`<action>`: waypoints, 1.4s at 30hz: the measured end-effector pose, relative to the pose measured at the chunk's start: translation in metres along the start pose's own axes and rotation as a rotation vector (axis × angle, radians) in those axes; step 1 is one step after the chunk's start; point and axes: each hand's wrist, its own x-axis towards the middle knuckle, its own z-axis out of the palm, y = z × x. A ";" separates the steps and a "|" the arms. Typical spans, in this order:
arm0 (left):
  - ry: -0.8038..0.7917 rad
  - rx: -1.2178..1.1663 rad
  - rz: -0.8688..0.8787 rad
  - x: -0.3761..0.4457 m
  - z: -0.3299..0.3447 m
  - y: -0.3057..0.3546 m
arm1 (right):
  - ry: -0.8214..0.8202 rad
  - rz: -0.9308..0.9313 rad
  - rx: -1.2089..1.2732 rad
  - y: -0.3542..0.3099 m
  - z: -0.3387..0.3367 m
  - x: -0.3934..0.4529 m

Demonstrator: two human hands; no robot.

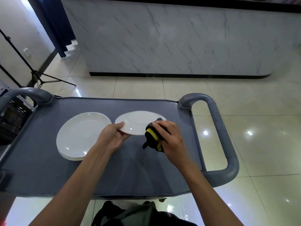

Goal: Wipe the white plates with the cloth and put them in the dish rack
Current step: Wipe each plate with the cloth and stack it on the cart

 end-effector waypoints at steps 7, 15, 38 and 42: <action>-0.091 -0.011 0.161 0.000 -0.005 0.002 | 0.004 0.093 0.069 -0.005 0.001 0.007; -0.136 0.030 0.248 0.001 -0.007 0.001 | 0.077 0.196 0.135 -0.012 0.011 0.015; -0.062 0.329 0.428 -0.007 -0.005 -0.014 | -0.210 0.162 -0.126 -0.031 0.026 0.019; -0.050 0.326 0.427 -0.005 -0.006 -0.014 | -0.212 0.164 -0.104 -0.032 0.031 0.006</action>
